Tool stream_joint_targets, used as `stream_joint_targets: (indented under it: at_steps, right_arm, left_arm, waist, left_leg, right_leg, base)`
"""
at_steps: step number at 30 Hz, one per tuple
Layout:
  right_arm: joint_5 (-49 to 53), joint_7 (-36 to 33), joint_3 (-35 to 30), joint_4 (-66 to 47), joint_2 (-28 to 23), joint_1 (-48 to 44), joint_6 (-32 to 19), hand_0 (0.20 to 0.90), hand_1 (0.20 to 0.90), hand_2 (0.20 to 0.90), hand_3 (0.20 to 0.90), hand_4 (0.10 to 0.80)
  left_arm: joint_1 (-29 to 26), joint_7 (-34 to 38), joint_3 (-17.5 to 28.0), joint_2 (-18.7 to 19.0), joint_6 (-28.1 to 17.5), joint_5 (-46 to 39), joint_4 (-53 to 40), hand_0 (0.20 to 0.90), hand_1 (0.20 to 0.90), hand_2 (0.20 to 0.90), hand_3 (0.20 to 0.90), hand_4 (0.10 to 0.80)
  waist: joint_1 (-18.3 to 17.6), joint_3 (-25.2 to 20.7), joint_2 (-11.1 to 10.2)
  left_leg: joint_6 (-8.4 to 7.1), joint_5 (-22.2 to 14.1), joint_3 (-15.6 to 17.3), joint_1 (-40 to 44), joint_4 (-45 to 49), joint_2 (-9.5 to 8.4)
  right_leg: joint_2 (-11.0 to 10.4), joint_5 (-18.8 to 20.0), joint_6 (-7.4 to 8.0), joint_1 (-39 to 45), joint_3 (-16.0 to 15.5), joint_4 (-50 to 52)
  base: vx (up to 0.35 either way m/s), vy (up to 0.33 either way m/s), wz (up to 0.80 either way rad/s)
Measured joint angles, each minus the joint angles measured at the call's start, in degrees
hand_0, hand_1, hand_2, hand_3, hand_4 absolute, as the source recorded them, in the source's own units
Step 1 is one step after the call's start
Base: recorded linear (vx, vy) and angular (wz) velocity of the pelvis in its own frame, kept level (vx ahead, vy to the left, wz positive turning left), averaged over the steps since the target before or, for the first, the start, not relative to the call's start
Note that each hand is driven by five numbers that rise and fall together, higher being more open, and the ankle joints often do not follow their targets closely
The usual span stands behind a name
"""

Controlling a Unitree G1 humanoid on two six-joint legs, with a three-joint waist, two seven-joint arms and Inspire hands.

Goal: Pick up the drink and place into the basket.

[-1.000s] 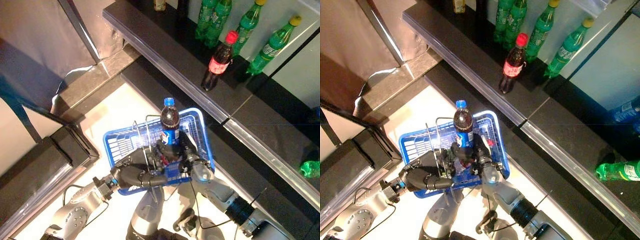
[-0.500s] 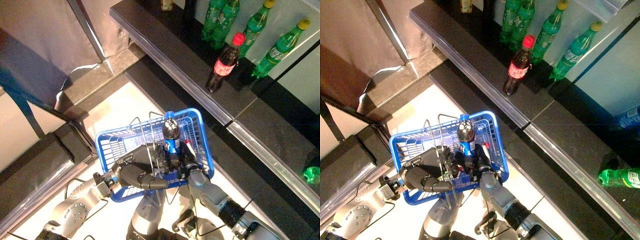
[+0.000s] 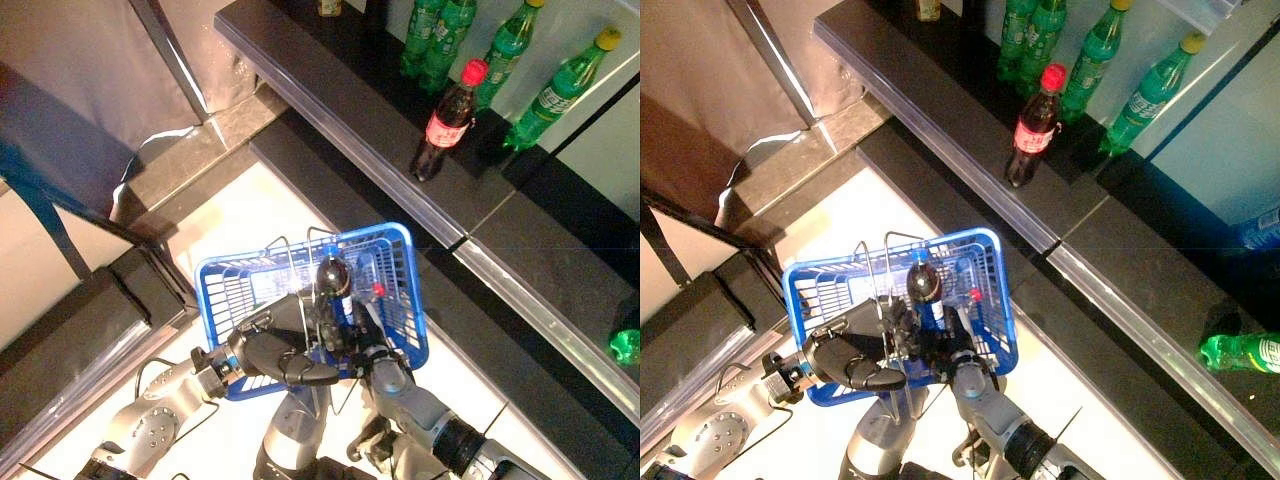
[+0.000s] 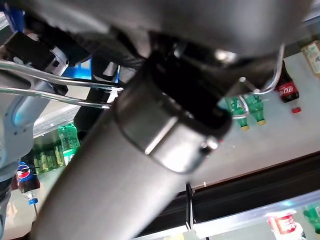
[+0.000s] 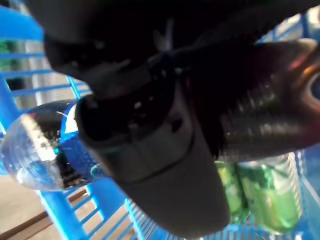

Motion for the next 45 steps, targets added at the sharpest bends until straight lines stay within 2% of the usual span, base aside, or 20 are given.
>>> stream_joint_targets:
  at_steps: [4, 9, 16, 19, 26, 32, 36, 40, 45]
  right_arm:
    - [0.57, -0.35, 0.00, -0.01, 0.02, 0.19, -3.84, 0.300, 0.300, 0.300, 0.200, 0.100]
    - [7.46, 0.29, 0.35, -0.57, 0.78, 1.83, -9.24, 0.300, 0.300, 0.300, 0.200, 0.100]
    - [23.67, 0.57, -2.52, -0.57, 5.69, 5.87, -16.25, 0.300, 0.300, 0.300, 0.200, 0.100]
    - [25.88, 0.57, -2.72, -0.57, 5.70, 5.89, -17.74, 0.300, 0.300, 0.300, 0.200, 0.100]
    - [32.26, 0.55, -3.19, -0.54, 6.06, 5.77, -17.96, 0.300, 0.300, 0.300, 0.200, 0.100]
    - [35.30, -1.70, -5.76, -0.46, 9.58, 4.63, -17.99, 0.300, 0.300, 0.300, 0.200, 0.100]
    - [38.60, -1.82, -7.59, 0.06, 9.74, 1.94, -17.49, 0.300, 0.300, 0.300, 0.200, 0.100]
    - [43.40, -1.76, -10.77, 3.75, 9.93, -2.01, -14.55, 0.300, 0.300, 0.300, 0.200, 0.100]
    - [46.03, -1.08, -11.19, 5.89, 10.16, -2.26, -12.36, 0.300, 0.300, 0.300, 0.200, 0.100]
  left_arm:
    - [0.00, 0.00, -0.04, -1.34, 0.00, 0.00, 0.00, 0.300, 0.300, 0.300, 0.200, 0.100]
    - [-0.24, 0.01, -0.48, -4.47, 0.00, 0.01, 0.00, 0.300, 0.300, 0.300, 0.200, 0.100]
    - [-0.35, 0.01, -0.63, -3.93, -0.11, 0.01, 0.00, 0.300, 0.300, 0.300, 0.200, 0.100]
    - [-0.31, 0.01, -0.64, -3.63, -0.11, 0.01, 0.00, 0.300, 0.300, 0.300, 0.200, 0.100]
    - [-0.06, 0.01, -1.46, -3.59, -0.11, 0.01, 0.00, 0.300, 0.300, 0.300, 0.200, 0.100]
    - [-0.07, 0.01, -2.18, -3.62, -0.11, 0.00, 0.00, 0.300, 0.300, 0.300, 0.200, 0.100]
    - [-0.07, 0.01, -2.20, -3.61, -0.04, 0.01, 0.00, 0.300, 0.300, 0.300, 0.200, 0.100]
    - [-0.07, 0.01, -2.21, -3.42, 1.32, 0.00, 0.00, 0.300, 0.300, 0.300, 0.200, 0.100]
    - [-0.08, 0.01, -2.21, -3.14, 2.56, 0.01, 0.00, 0.300, 0.300, 0.300, 0.200, 0.100]
  waist:
    - [-0.61, 0.00, 0.00]
    - [-0.89, 0.00, 0.01]
    - [-0.98, 0.00, 0.03]
    - [-1.01, 0.01, 0.04]
    - [-0.63, -0.05, 0.48]
    - [-0.45, -0.10, 0.60]
    - [-0.03, -0.10, 0.60]
    - [0.75, -0.10, 0.61]
    - [1.93, -0.11, 0.60]
  left_leg:
    - [-0.01, 0.13, 0.53, 0.03, -0.43, 0.13]
    - [0.00, 0.14, 1.01, 0.14, -0.45, 0.23]
    - [0.00, 0.14, 1.03, 0.31, -0.44, 0.25]
    - [0.00, 0.14, 1.04, 0.30, -0.44, 0.21]
    - [0.03, 0.16, 0.98, 0.29, -0.42, 0.11]
    - [0.07, 0.19, 0.91, 0.44, -0.34, -0.13]
    - [0.06, 0.16, 0.68, 0.50, -0.26, -0.39]
    - [0.13, 0.14, -0.21, 1.75, -0.20, -0.80]
    - [0.41, -0.05, -0.61, 1.95, -0.05, -1.35]
  right_leg:
    - [0.00, 0.01, 0.01, -0.42, 0.53, -0.03]
    - [0.11, 0.01, 0.01, -0.23, 1.04, -0.28]
    - [0.15, 0.07, 0.08, -0.14, 1.02, -0.38]
    - [0.06, 0.06, 0.08, -0.17, 1.11, -0.11]
    - [-0.02, 0.05, 0.07, -0.16, 1.09, -0.05]
    - [-0.13, 0.05, 0.08, 0.02, 1.08, 0.18]
    - [-0.19, 0.00, 0.11, 0.22, 0.97, 0.38]
    - [-0.58, -0.27, 0.37, 2.13, 0.18, 0.09]
    - [-1.05, -0.53, 0.58, 2.51, -0.35, 0.01]
  base:
    - [-0.005, 0.023, -0.07]
    - [0.002, 0.012, -0.05]
    - [-0.004, 0.015, 0.00]
    - [0.001, 0.013, 0.00]
    - [0.013, 0.006, 0.00]
    - [0.053, 0.013, 0.01]
    - [0.103, -0.011, 0.03]
    - [0.100, -0.020, 0.12]
    - [0.067, -0.021, 0.08]
